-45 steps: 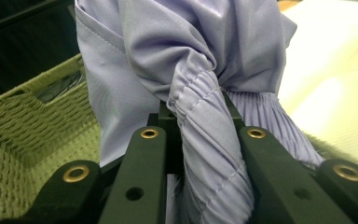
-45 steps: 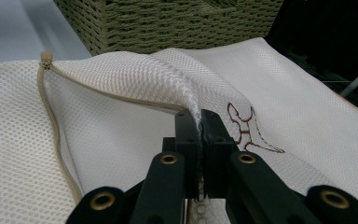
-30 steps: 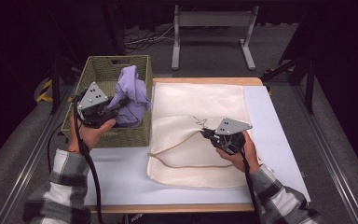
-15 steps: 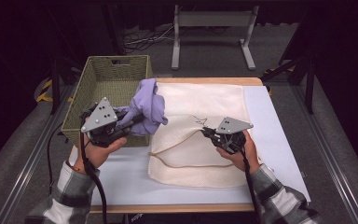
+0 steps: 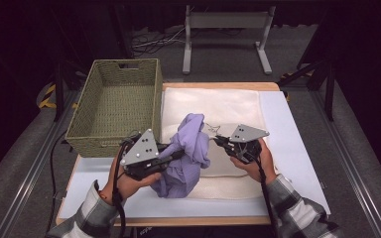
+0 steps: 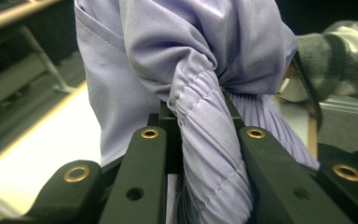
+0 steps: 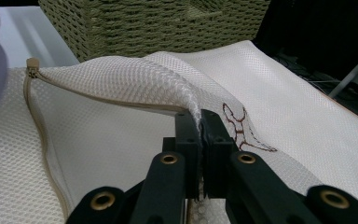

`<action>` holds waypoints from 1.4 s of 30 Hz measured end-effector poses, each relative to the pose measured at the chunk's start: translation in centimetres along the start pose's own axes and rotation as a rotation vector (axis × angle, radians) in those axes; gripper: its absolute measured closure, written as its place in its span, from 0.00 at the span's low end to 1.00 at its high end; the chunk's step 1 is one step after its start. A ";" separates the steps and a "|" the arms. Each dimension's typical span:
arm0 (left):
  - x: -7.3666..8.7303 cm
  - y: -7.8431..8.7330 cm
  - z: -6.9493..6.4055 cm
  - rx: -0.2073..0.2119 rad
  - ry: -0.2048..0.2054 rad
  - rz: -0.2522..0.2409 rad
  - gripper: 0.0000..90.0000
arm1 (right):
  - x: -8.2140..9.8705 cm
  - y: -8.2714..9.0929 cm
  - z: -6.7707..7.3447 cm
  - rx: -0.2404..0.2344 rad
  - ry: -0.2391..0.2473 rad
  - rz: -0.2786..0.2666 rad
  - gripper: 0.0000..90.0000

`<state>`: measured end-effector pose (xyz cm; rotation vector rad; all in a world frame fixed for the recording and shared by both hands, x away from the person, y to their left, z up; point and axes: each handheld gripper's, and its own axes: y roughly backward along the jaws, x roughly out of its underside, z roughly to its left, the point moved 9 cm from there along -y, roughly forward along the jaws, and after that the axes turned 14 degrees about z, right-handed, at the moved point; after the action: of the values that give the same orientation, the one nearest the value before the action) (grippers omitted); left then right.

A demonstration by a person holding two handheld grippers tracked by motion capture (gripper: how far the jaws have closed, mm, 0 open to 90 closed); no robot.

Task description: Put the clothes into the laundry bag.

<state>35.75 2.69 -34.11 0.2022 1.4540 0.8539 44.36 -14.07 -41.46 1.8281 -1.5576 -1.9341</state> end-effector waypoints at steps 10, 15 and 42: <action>2.5 -5.9 -1.4 0.119 0.019 0.143 0.88 | 0.0 0.0 0.0 -0.001 0.003 -0.001 0.97; 4.4 -9.5 -1.3 0.144 0.039 0.249 0.88 | 0.0 0.2 0.0 -0.001 0.002 -0.006 0.97; 3.6 -16.7 1.5 0.034 0.228 0.402 0.83 | -0.5 1.6 1.0 -0.018 0.032 -0.022 0.97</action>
<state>43.11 -6.24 -46.83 0.4447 1.6704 1.2081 42.85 -13.89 -40.23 1.8668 -1.5122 -1.9118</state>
